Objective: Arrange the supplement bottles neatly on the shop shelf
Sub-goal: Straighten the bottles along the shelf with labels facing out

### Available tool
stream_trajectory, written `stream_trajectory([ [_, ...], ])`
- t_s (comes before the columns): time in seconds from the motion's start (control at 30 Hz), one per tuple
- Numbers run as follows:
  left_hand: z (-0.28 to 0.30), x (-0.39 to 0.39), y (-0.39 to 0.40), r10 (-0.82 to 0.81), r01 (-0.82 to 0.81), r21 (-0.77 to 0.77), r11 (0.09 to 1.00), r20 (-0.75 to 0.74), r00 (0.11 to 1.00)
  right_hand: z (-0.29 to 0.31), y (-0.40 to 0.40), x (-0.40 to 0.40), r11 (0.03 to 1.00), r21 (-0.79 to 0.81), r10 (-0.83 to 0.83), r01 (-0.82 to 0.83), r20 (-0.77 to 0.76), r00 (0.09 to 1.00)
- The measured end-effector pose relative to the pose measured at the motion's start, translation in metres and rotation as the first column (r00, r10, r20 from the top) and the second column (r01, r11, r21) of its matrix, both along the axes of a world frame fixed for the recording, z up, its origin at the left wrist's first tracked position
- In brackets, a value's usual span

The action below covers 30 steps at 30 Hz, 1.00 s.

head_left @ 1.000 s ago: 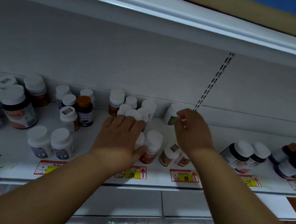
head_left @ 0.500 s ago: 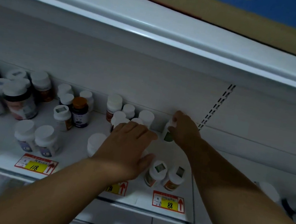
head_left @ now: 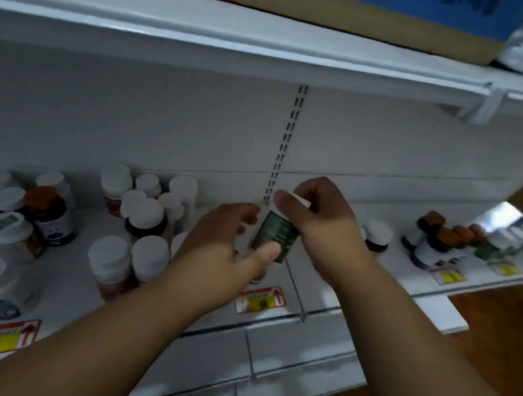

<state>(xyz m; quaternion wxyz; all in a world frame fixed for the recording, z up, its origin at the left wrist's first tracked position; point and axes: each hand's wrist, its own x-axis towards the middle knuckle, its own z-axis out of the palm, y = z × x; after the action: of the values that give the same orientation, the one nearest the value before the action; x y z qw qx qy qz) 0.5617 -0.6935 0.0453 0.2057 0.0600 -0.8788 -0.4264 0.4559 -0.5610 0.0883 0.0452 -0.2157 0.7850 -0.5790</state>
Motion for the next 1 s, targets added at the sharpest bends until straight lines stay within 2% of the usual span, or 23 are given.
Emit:
stream_trajectory([
  [0.17,-0.006,-0.005,0.075,-0.287,0.286,0.153,0.946,-0.018,0.958,0.006,0.08,0.044,0.98,-0.019,-0.195,0.197,0.074,0.978],
  [0.3,-0.014,-0.012,0.137,-0.449,0.433,0.298,0.851,-0.018,0.894,0.006,0.156,0.055,0.984,-0.069,-0.153,0.164,0.137,0.979],
  [0.43,-0.021,-0.033,0.206,-0.571,0.538,0.355,0.765,-0.011,0.821,0.001,0.235,0.049,0.973,0.008,-0.233,0.233,0.04,0.972],
  [0.57,-0.025,-0.064,0.3,-0.606,0.57,0.333,0.751,0.006,0.795,0.001,0.323,0.026,0.929,0.044,-0.367,0.369,-0.034,0.929],
  [0.63,-0.024,-0.081,0.347,-0.609,0.577,0.308,0.757,0.012,0.793,0.004,0.368,0.011,0.917,0.085,-0.385,0.391,-0.075,0.92],
  [0.8,-0.028,-0.123,0.424,-0.577,0.546,0.301,0.782,0.016,0.817,0.003,0.448,-0.031,0.935,0.129,-0.328,0.329,-0.033,0.944],
  [1.0,-0.039,-0.189,0.444,-0.551,0.504,0.319,0.803,0.074,0.831,-0.017,0.474,-0.106,0.958,0.105,-0.266,0.267,-0.021,0.964],
])
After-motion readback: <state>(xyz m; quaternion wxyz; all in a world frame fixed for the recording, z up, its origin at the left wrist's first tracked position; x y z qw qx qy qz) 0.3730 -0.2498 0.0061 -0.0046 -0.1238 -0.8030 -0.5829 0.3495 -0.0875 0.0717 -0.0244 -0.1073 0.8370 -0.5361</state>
